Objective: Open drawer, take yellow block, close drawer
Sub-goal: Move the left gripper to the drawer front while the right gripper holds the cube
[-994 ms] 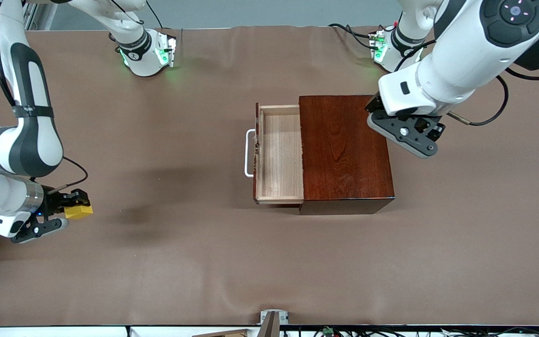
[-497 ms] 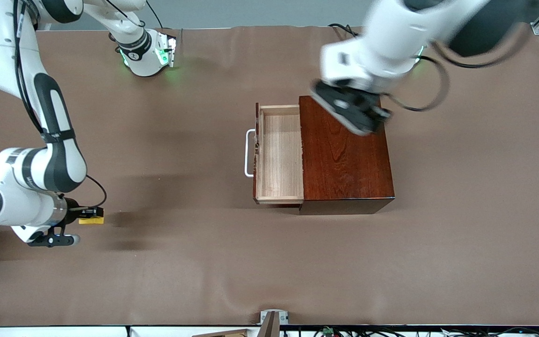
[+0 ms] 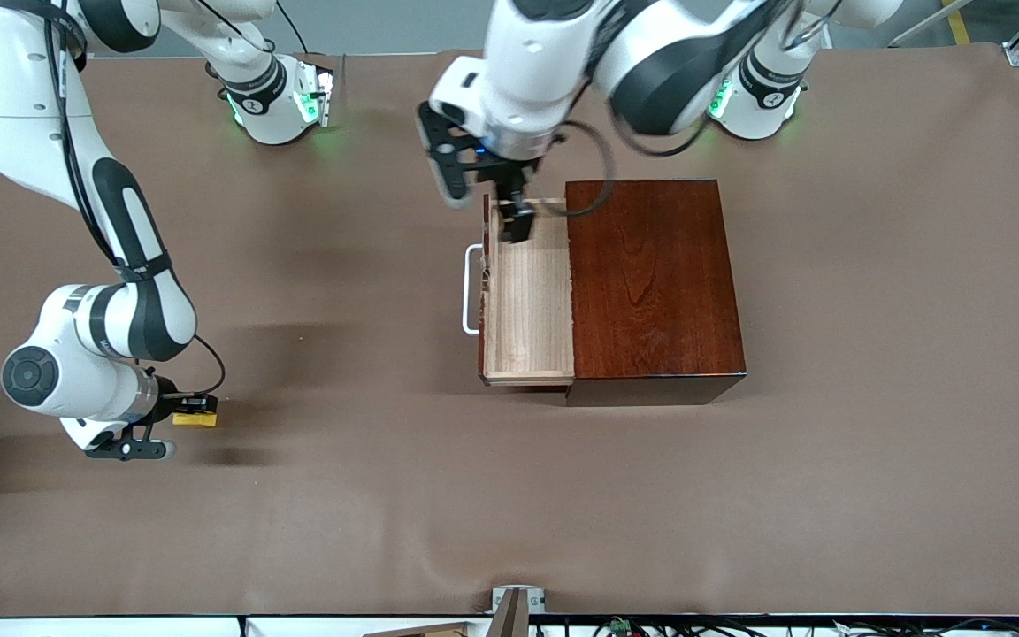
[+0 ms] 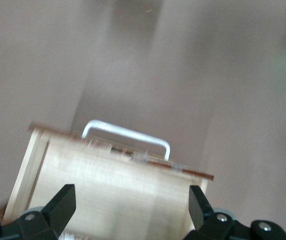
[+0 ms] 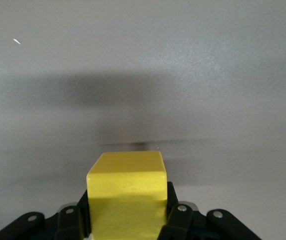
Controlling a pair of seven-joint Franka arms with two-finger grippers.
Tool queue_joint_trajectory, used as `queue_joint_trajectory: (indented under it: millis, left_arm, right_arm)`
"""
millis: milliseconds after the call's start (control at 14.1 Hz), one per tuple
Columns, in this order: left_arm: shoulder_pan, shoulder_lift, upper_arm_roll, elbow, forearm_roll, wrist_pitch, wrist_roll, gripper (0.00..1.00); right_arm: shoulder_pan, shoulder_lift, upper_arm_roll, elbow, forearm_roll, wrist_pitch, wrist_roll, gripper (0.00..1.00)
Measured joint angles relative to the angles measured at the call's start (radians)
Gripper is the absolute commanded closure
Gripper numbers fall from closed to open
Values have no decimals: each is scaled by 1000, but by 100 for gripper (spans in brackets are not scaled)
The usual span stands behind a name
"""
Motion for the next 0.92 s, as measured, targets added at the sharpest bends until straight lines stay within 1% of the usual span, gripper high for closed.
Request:
queue_joint_trajectory:
  millis: [71,142,213,284,355,426,497,710,923]
  left_arm:
    - [-10,32,0,0,0,42,78,0]
    - [-13,64,0,0,0,81,149,0]
    - [-13,95,1,0,0,117,211,0]
    - [-13,129,3,0,0,152,264,0]
    - [-14,159,5,0,0,176,297,0]
    - [-19,188,10,1,0,190,314,0]
    - [-28,212,21,1,0,200,322,0]
    - [-50,242,60,3,0,206,325,0]
    - [-51,254,72,3,0,205,325,0]
  right_arm:
    - [-2,4,-1,-1,1,10,5,100]
    - [-4,10,-1,-1,3,19,11,97]
    - [-7,17,-2,-2,7,24,15,96]
    - [-9,24,-2,-3,13,26,16,91]
    - [-10,31,-2,-3,15,28,17,76]
    - [-10,36,-2,-3,16,29,18,37]
    - [-10,39,-2,-3,16,30,19,0]
    - [-10,39,-2,-2,16,30,20,0]
    - [-9,38,1,9,16,31,20,0]
